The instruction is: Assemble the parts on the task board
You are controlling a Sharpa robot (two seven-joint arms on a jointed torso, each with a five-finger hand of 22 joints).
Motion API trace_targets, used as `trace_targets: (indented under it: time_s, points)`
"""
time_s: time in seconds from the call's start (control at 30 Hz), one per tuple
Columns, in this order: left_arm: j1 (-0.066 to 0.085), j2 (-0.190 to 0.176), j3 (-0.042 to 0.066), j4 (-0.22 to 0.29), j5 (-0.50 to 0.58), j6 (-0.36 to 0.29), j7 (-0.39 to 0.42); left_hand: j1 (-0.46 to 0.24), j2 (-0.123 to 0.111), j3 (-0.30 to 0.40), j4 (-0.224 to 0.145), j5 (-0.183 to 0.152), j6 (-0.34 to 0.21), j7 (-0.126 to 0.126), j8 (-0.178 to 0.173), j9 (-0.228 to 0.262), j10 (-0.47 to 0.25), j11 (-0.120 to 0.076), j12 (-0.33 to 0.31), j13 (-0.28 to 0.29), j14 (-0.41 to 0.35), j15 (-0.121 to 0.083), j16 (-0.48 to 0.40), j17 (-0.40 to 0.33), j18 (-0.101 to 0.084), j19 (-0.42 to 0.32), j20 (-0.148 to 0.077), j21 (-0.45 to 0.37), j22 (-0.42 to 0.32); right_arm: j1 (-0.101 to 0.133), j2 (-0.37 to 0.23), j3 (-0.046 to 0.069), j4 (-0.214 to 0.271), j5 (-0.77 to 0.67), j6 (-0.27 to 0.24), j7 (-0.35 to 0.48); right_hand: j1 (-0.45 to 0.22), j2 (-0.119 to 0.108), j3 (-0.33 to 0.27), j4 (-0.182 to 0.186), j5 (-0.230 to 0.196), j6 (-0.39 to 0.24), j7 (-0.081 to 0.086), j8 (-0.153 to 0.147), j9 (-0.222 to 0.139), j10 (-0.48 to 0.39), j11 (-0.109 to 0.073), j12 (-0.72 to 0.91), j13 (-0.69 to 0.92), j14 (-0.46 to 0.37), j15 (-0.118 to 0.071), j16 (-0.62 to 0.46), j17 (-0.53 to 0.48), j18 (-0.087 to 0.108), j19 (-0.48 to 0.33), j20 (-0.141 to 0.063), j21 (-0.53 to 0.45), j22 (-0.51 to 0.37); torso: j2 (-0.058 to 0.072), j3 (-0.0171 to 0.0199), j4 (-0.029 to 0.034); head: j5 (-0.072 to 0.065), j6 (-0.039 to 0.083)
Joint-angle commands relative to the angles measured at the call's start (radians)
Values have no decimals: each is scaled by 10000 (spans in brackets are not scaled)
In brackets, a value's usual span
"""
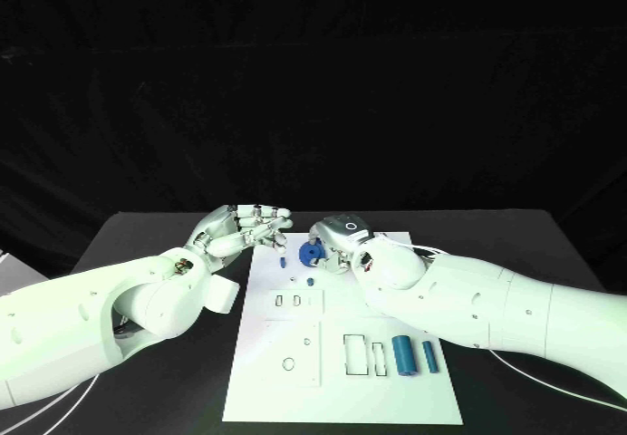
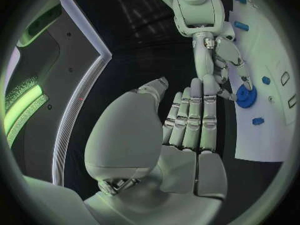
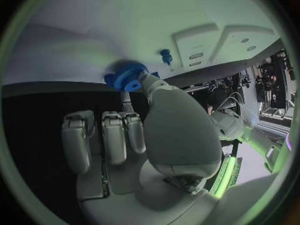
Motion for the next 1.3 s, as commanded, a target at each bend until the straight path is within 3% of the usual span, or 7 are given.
trace_targets:
  time_s: [0.03,0.4,0.57,0.7,0.8,0.9,1.3]
  points:
    - [12,23,8,7,-36,180,39,61,25,65,-5,-35,-73,63,-8,18,-58,10,-47,-13,-55,13,32,18,31,-101,-9,70,36,-27,35,-3,-48,-11,-74,-1,-12,-104,57,14,-48,-77,20,-73,-26,748,3,-64,2319,881,-3,-1,1788,-94,956,-37,-57,2464,1,6,-1,14,5]
    - [12,41,8,-28,-36,192,21,61,25,65,-5,-35,-73,63,-8,18,-58,10,-47,-13,-55,13,32,18,31,-101,-9,70,36,-42,49,-3,-93,137,-155,88,-41,-182,23,71,-114,-390,143,-386,-141,591,114,-237,2158,880,108,-2,1790,-87,939,59,-81,2440,-4,-4,-17,36,-8]
    - [11,49,8,-45,-36,199,13,61,25,65,-5,-35,-73,63,-8,18,-58,10,-47,-13,-55,13,32,18,31,-101,-9,70,36,-43,23,-3,-88,288,-135,203,-233,-257,-690,444,-552,-776,237,-791,-280,534,207,-299,2109,882,214,5,1809,-76,915,172,-116,2406,-6,1,-22,40,-2]
    - [11,53,7,-54,-36,202,5,61,25,65,-5,-35,-73,63,-8,18,-58,10,-47,-13,-55,13,32,18,31,-101,-9,70,36,-43,-54,-3,-16,638,-15,352,-384,-75,-1380,617,-613,-689,247,-887,-307,552,227,-280,2133,886,234,13,1832,-78,920,203,-112,2414,-5,0,-10,39,-2]
    - [11,51,7,-60,-36,203,-12,61,25,65,-5,-35,-73,63,-8,18,-58,10,-47,-13,-55,13,32,18,31,-101,-9,70,36,-43,-98,-3,8,1066,124,504,-1212,268,-1742,649,-573,-518,241,-892,-306,664,224,-160,2249,905,236,38,1916,-93,955,207,-65,2467,-3,2,-10,52,-15]
    - [11,55,7,-69,-36,205,-25,53,22,72,-6,-37,-76,65,-10,20,-63,13,-46,-12,-62,16,32,20,32,-122,-6,97,53,-43,-139,-3,33,1410,271,625,-1597,289,-1918,658,-824,-473,247,-915,-314,746,228,-68,2336,924,245,62,1998,-107,985,213,-22,2513,-1,5,-28,66,-29]
    - [11,63,7,-76,-49,212,-41,65,16,81,-19,-34,-86,69,-15,20,-75,16,-50,-14,-66,16,30,21,34,-134,-5,114,64,-39,-165,-4,-106,2306,782,590,-1779,526,-1961,640,-636,-336,221,-905,-309,816,211,10,2411,939,233,82,2067,-122,1017,209,23,2562,-6,8,-26,59,-33]
